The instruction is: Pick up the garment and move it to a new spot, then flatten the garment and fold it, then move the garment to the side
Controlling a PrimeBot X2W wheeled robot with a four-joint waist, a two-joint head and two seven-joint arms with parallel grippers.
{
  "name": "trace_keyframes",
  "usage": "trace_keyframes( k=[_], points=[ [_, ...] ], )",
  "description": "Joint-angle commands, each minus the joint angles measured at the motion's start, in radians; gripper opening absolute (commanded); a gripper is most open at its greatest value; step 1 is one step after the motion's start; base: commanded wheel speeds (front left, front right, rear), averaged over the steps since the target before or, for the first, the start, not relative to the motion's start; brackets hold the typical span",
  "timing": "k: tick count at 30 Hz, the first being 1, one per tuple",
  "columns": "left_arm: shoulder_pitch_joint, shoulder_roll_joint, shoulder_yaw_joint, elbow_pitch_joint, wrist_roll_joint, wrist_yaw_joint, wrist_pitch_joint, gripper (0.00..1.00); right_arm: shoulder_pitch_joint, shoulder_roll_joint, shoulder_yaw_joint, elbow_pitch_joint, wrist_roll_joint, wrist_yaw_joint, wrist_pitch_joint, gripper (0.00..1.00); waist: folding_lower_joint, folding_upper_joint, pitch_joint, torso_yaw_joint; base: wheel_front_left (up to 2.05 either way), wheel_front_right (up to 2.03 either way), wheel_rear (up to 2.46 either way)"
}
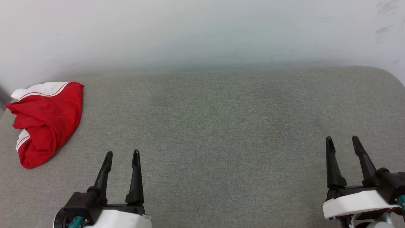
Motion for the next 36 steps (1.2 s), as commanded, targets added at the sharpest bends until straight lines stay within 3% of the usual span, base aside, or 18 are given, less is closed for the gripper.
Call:
trace_keyframes(
  k=[1, 6, 13, 21, 36],
  points=[
    [0.013, -0.012, 0.011, 0.006, 0.020, -0.024, -0.009, 1.00, 0.006, -0.002, -0.001, 0.000, -0.013, 0.000, -0.010, 1.00, 0.0000, 0.0000, 0.000, 0.000, 0.00, 0.00, 0.00],
    [0.024, -0.040, 0.049, 0.044, 0.061, -0.093, -0.019, 1.00, 0.010, -0.002, -0.002, 0.026, -0.018, 0.000, -0.019, 1.00, 0.0000, 0.0000, 0.000, -0.001, 0.00, 0.00, 0.00],
    [0.028, -0.057, 0.076, 0.055, 0.121, -0.142, -0.031, 1.00, 0.007, -0.002, 0.002, 0.044, -0.060, 0.000, -0.032, 1.00, 0.0000, 0.0000, 0.003, -0.002, 0.00, 0.00, 0.00],
    [0.029, -0.061, 0.079, 0.042, 0.177, -0.157, -0.046, 1.00, 0.003, -0.002, 0.005, 0.046, -0.113, 0.000, -0.045, 1.00, 0.0000, 0.0000, 0.006, -0.002, 0.00, 0.00, 0.00],
    [0.022, -0.062, 0.075, 0.051, 0.161, -0.160, -0.045, 1.00, 0.010, -0.002, 0.015, 0.047, -0.101, 0.000, -0.045, 1.00, 0.0000, 0.0000, 0.009, 0.012, 0.00, 0.00, 0.00]
  ],
)
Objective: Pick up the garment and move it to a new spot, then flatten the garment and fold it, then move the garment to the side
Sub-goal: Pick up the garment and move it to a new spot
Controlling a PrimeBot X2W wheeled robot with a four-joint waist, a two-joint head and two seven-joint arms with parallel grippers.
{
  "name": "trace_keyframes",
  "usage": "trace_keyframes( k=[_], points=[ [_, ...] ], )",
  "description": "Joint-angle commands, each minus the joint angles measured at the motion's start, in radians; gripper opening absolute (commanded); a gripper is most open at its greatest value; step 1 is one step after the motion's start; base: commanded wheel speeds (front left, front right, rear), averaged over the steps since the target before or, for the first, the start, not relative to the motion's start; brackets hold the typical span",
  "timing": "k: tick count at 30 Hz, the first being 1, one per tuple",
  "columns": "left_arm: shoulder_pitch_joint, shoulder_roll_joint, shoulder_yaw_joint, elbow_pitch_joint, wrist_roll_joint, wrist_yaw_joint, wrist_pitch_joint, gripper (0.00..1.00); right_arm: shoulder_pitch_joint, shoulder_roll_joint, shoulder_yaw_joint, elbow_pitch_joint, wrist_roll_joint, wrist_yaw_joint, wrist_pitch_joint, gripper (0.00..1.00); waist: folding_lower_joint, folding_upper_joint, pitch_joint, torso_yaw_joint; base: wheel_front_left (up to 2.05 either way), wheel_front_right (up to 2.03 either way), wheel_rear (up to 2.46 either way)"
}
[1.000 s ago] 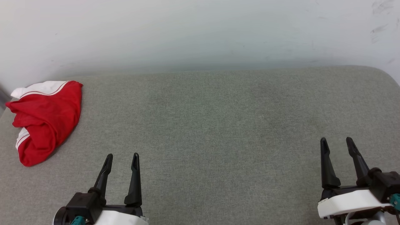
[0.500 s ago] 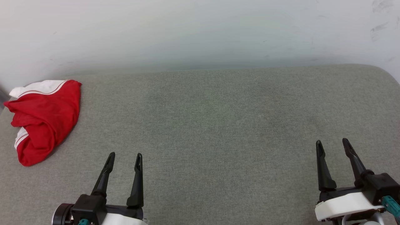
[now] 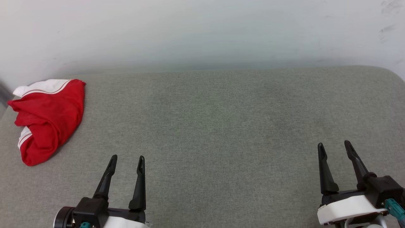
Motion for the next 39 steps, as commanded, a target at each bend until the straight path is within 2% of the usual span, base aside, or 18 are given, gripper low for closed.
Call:
trace_keyframes(
  k=[1, 8, 27, 39],
  points=[
    [-0.003, -0.002, 0.000, 0.001, 0.000, -0.008, -0.003, 1.00, 0.006, -0.001, 0.003, -0.004, 0.002, 0.000, -0.002, 1.00, 0.0000, -0.0001, 0.002, 0.007, 0.00, 0.00, 0.00],
    [-0.008, -0.002, 0.007, -0.003, 0.005, -0.001, -0.003, 1.00, 0.016, -0.001, 0.012, -0.009, 0.012, 0.000, -0.002, 1.00, 0.0000, -0.0001, 0.004, 0.068, 0.00, 0.00, 0.00],
    [0.041, -0.002, 0.093, -0.004, 0.022, -0.016, -0.003, 1.00, 0.044, -0.001, 0.091, 0.015, 0.047, 0.000, -0.002, 1.00, 0.0000, -0.0001, -0.035, 0.367, 0.00, 0.00, 0.00],
    [0.066, -0.002, 0.108, -0.008, 0.031, -0.024, -0.003, 1.00, 0.050, -0.001, 0.151, 0.024, 0.072, 0.000, -0.002, 1.00, 0.0000, -0.0001, -0.053, 0.459, 0.00, 0.00, 0.00]
  ],
)
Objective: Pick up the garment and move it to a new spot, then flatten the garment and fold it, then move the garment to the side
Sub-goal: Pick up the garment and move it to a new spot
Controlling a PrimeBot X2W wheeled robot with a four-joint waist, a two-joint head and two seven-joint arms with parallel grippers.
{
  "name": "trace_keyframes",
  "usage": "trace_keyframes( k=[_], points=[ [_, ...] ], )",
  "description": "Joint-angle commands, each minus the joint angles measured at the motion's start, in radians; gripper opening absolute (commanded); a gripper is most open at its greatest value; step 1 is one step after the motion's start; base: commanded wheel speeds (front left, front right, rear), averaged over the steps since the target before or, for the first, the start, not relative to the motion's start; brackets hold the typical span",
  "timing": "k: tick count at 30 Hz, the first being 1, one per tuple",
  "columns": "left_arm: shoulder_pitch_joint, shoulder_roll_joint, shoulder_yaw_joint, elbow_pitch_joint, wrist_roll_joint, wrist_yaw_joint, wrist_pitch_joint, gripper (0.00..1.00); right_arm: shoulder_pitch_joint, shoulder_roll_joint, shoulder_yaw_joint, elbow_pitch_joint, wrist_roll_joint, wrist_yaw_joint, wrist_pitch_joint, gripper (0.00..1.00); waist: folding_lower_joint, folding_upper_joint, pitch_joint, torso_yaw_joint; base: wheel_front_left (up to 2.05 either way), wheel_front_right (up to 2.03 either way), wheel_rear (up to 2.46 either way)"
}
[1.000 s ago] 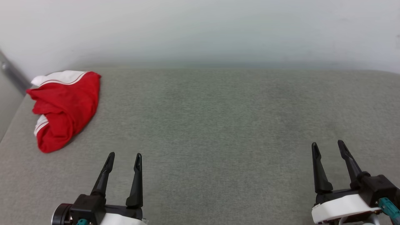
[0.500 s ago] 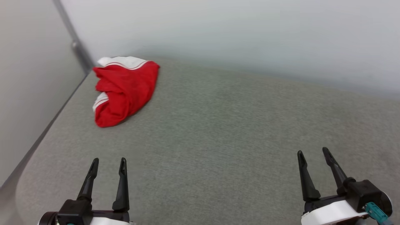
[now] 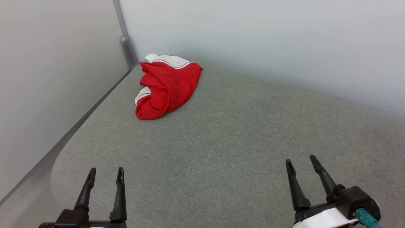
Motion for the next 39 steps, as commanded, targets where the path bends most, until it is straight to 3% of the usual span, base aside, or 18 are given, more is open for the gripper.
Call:
trace_keyframes(
  k=[1, 20, 29, 35, 39],
  points=[
    [0.008, -0.001, 0.003, -0.003, 0.005, 0.003, -0.002, 1.00, 0.006, -0.001, 0.012, 0.000, 0.004, 0.000, -0.002, 1.00, 0.0000, 0.0000, -0.003, 0.009, 0.00, 0.00, 0.00],
    [0.017, -0.001, 0.021, -0.004, -0.003, 0.000, -0.002, 1.00, 0.002, -0.001, 0.039, -0.009, 0.004, 0.000, -0.002, 1.00, 0.0000, 0.0000, -0.002, 0.006, 0.00, 0.00, 0.00],
    [-0.096, 0.003, 0.054, 0.024, -0.047, -0.018, -0.002, 1.00, -0.046, -0.001, 0.019, -0.041, -0.060, 0.000, -0.002, 1.00, 0.0000, 0.0000, 0.131, -0.068, 0.00, 0.00, 0.00],
    [-0.310, 0.089, 0.038, 0.076, -0.127, -0.025, -0.003, 1.00, -0.105, -0.001, -0.010, -0.081, -0.122, 0.000, -0.002, 1.00, 0.0000, 0.0000, 0.283, -0.135, 0.00, 0.00, 0.00],
    [-0.474, 0.230, 0.004, 0.142, -0.214, -0.025, -0.002, 1.00, -0.129, -0.001, -0.033, -0.104, -0.153, 0.000, -0.002, 1.00, 0.0000, 0.0000, 0.368, -0.178, 0.00, 0.00, 0.00]
  ],
)
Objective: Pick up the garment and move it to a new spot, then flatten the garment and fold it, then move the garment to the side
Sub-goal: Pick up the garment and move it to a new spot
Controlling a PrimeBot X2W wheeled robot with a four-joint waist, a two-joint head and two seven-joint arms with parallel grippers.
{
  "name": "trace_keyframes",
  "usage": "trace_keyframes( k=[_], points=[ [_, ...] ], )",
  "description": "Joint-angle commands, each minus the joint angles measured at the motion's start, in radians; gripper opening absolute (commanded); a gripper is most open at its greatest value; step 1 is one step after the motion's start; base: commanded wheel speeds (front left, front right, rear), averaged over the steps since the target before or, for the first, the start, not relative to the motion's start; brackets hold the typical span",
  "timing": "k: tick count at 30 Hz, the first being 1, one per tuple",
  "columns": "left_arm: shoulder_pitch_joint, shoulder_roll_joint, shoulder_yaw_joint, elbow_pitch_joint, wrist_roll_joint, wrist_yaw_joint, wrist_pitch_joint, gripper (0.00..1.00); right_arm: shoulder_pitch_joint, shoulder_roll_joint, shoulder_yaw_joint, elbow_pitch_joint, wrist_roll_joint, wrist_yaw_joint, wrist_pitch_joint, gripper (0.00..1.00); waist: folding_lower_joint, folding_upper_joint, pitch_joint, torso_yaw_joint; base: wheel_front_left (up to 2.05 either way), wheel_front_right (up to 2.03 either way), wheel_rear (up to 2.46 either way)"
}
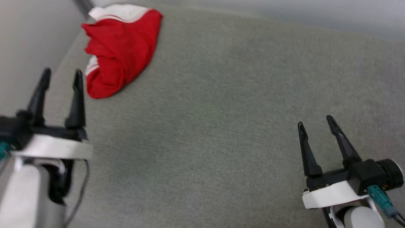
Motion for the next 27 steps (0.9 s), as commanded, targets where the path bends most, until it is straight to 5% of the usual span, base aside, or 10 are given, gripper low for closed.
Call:
trace_keyframes(
  k=[1, 9, 15, 21, 27],
  points=[
    [-0.072, 0.070, -0.019, 0.042, -0.029, -0.001, -0.002, 1.00, -0.021, -0.001, -0.001, -0.010, -0.012, 0.000, -0.002, 1.00, -0.0001, 0.0000, 0.104, -0.076, 0.00, 0.00, 0.00],
    [-0.399, 0.418, -0.194, 0.253, -0.316, -0.001, 0.282, 1.00, -0.079, -0.001, -0.018, -0.047, -0.038, -0.001, -0.002, 1.00, -0.0001, 0.0000, 0.249, -0.178, 0.00, 0.00, 0.00],
    [-0.596, 0.587, -0.328, 0.354, -0.551, -0.001, 0.570, 1.00, -0.103, -0.001, -0.026, -0.067, -0.027, -0.001, -0.002, 1.00, -0.0001, 0.0000, 0.338, -0.233, 0.00, 0.00, 0.00],
    [-0.735, 0.676, -0.416, 0.463, -0.663, -0.001, 0.825, 1.00, -0.111, -0.002, -0.043, -0.071, 0.006, -0.001, -0.001, 1.00, -0.0001, 0.0000, 0.409, -0.275, 0.00, 0.00, 0.00],
    [-0.834, 0.684, -0.452, 0.547, -0.734, -0.001, 0.950, 1.00, -0.124, -0.006, -0.048, -0.059, 0.019, -0.002, 0.005, 1.00, -0.0001, 0.0000, 0.459, -0.312, 0.00, 0.00, 0.00]
  ],
)
